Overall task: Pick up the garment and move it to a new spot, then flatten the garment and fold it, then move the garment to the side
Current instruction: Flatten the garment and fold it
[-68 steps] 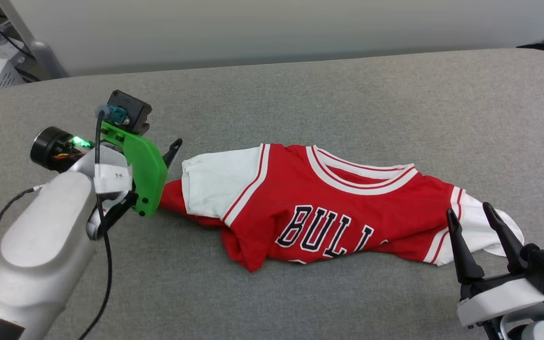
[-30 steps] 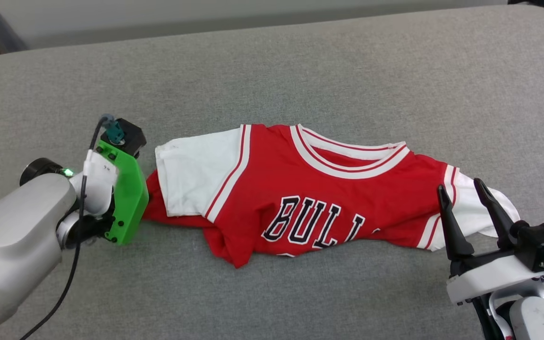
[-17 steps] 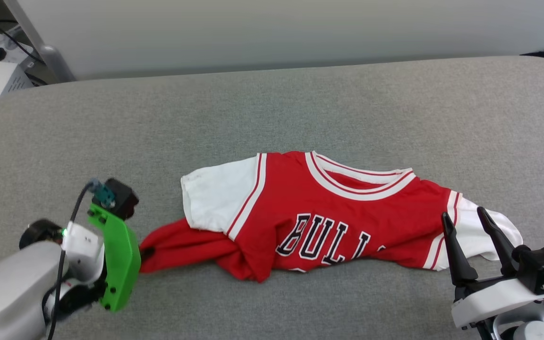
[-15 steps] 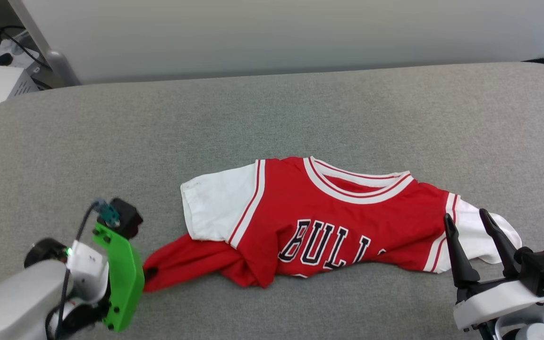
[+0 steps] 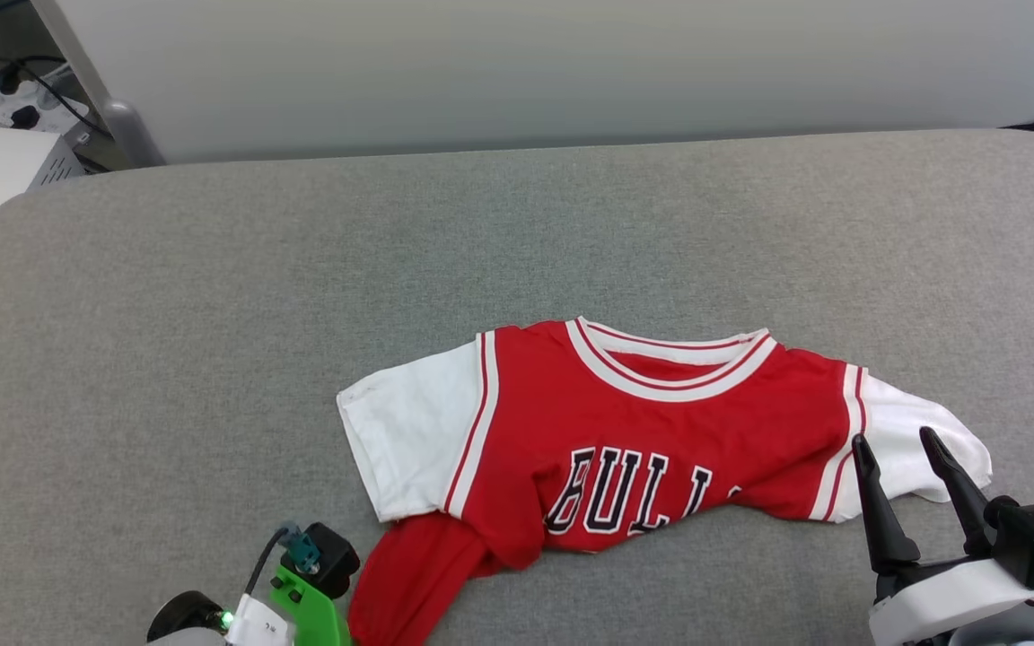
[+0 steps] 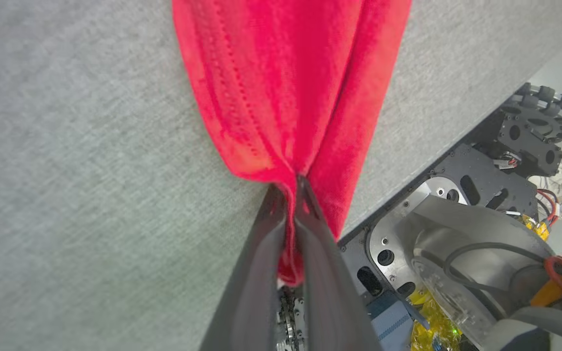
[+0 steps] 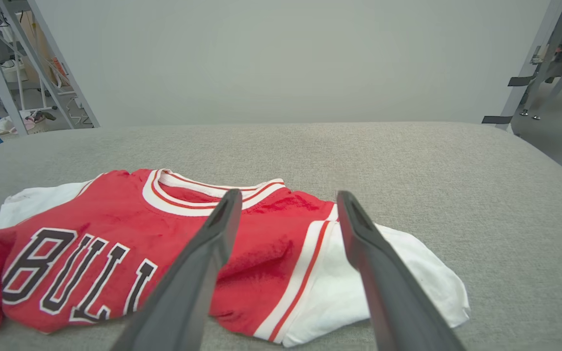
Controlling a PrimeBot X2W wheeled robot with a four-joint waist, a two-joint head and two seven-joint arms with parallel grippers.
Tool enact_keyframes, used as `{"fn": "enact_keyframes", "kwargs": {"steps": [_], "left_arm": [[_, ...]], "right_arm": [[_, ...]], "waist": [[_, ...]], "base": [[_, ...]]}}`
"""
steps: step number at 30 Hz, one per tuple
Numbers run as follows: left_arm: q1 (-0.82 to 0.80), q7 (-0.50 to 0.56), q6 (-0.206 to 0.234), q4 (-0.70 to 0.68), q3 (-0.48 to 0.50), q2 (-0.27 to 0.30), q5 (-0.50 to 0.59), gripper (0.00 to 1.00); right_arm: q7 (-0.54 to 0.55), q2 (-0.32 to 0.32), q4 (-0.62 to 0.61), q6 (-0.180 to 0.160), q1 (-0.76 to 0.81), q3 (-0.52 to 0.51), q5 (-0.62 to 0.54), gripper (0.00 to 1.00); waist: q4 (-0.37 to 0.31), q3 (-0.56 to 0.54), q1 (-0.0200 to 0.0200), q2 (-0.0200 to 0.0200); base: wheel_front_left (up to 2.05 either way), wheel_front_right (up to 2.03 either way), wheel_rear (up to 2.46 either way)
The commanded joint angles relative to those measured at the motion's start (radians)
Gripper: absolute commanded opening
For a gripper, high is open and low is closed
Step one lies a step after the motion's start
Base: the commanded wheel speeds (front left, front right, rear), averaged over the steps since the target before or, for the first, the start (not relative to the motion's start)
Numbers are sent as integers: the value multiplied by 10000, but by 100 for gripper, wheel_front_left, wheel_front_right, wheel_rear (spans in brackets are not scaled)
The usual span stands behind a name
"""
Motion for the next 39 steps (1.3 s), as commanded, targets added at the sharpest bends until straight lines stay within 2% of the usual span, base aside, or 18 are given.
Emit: {"fn": "enact_keyframes", "kwargs": {"steps": [1,6,7,8,9,12,16,20,23,27,29,31,34,39], "left_arm": [[125,-107,-75,232,34,-162,-58,0],[201,-462,-316,1360,73,-686,-73,0],[201,-633,-326,1509,117,-766,-45,20],[196,-768,-322,1583,173,-804,-43,47],[173,-950,-299,1635,234,-807,12,100],[146,-1506,-170,1523,570,-720,-40,100],[-68,-1958,50,708,1017,-294,-30,100],[-567,-2269,552,-147,1358,290,519,100],[-1058,-2699,927,-606,1855,518,763,100],[-1978,-3165,1429,-862,2449,665,1348,100],[-2462,-3314,1512,-896,2778,532,1370,100],[-2984,-3244,1482,-792,2938,434,1481,100],[-3747,-2890,1174,-403,2995,249,1566,100],[-4845,-1647,301,728,2746,-217,1339,100]], "right_arm": [[-91,-7,14,-6,-105,11,89,100],[-91,3,122,-6,-178,-10,89,100],[-91,8,147,-6,-166,-35,92,100],[-91,11,164,-6,-145,-66,94,100],[-91,12,179,-6,-112,-110,95,100],[-91,32,201,-6,-27,-189,88,100],[-91,115,187,-6,102,-237,63,100],[-91,168,154,-6,129,-175,41,100],[-91,177,92,-6,84,-155,38,100],[-91,178,-20,-6,-41,-141,35,100],[-91,189,-67,-6,-137,-136,31,100],[-91,199,-102,-6,-254,-99,24,100],[-91,199,-136,-6,-476,-3,3,100],[-91,224,-181,-6,-831,103,-90,100]], "waist": [[-70,148,0,0],[-120,208,0,0],[-112,167,0,0],[-99,116,0,0],[-79,53,0,0],[-24,-146,0,0],[75,-388,0,0],[80,-468,0,0],[38,-401,0,0],[-86,-143,0,0],[-159,34,0,0],[-247,224,0,0],[-406,542,0,0],[-676,1049,0,0]], "base": [[0,0,0],[0,0,0],[0,0,0],[0,0,0],[0,0,0],[0,0,0],[0,0,0],[0,0,0],[0,0,0],[0,0,0],[0,0,0],[0,0,0],[0,0,0],[0,0,0]]}}
